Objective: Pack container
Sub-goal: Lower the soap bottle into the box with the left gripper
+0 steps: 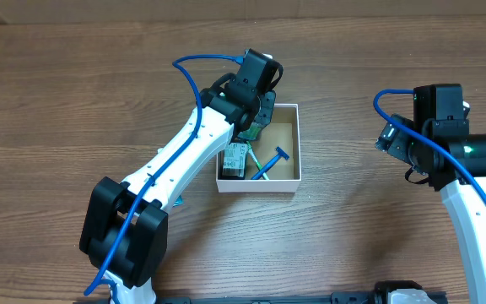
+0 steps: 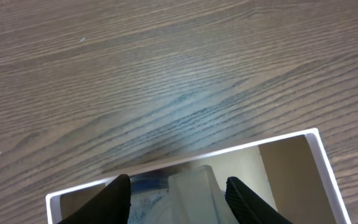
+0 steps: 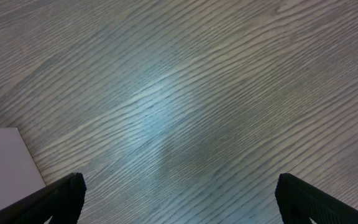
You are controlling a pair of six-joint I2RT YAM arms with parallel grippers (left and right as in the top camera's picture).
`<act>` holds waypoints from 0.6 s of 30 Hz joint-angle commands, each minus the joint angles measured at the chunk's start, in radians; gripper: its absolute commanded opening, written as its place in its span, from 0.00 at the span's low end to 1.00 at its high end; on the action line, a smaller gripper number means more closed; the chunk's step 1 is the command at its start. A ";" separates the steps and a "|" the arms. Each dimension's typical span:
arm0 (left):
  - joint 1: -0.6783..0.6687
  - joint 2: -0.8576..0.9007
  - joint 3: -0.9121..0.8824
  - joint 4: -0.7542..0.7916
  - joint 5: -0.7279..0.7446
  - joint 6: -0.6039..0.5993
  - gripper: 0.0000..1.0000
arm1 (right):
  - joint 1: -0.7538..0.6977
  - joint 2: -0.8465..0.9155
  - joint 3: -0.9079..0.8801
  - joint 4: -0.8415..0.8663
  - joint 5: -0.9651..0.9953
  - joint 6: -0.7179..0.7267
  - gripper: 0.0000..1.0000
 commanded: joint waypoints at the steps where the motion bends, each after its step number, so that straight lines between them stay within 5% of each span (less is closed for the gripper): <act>1: -0.001 -0.005 0.026 -0.015 -0.013 -0.003 0.50 | -0.003 -0.008 0.006 0.004 0.014 0.002 1.00; 4: -0.001 -0.007 0.026 -0.017 -0.011 -0.003 0.49 | -0.003 -0.008 0.006 0.004 0.014 0.002 1.00; 9: -0.007 -0.039 0.026 -0.014 -0.005 -0.003 0.18 | -0.003 -0.008 0.006 0.004 0.014 0.002 1.00; 18: -0.051 -0.118 0.026 -0.011 -0.002 -0.003 0.26 | -0.003 -0.007 0.006 0.004 0.014 0.002 1.00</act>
